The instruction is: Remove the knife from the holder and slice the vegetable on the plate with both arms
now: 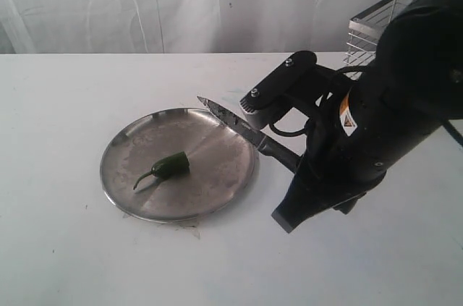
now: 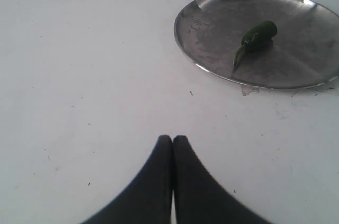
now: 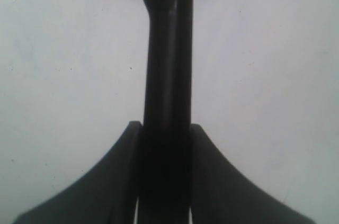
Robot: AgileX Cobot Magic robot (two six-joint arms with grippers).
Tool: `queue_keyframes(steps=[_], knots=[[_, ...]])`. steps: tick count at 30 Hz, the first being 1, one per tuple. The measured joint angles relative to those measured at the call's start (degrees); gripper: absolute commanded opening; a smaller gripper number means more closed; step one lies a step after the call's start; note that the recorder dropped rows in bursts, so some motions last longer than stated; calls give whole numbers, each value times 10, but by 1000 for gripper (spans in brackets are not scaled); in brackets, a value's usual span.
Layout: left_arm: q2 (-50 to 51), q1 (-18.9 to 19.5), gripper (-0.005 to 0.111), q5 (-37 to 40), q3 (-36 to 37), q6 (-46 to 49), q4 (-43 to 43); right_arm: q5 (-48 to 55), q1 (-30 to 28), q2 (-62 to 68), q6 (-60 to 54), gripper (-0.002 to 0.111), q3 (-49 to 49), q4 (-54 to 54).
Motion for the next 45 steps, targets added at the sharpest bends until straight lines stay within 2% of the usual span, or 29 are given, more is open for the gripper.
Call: queue_keyframes(steps=[13,26,31,34,36,40,42,45], knots=[[0,0,0,0,0,0,0,-26,0,0,1,0,1,0],[0,0,0,-13,0,-10,-11,-85,0,1,14,0,64,21],[0,0,0,-80,0,-93,-119,-112,0,23,-25,0,75,85],[0,0,0,-127,0,-110,-143,-126,0,38,-31,0,76,96],[0,0,0,-181,0,-119,-148,-136,0,42,-34,0,76,100],[-1,0,0,-407,1,-181,-148,-149,0,43,-35,0,76,100],[-1,0,0,-483,-7,-210,-137,-149,0,43,-36,0,76,100],[-1,0,0,-482,-45,-224,-83,-149,0,43,-36,0,76,110]])
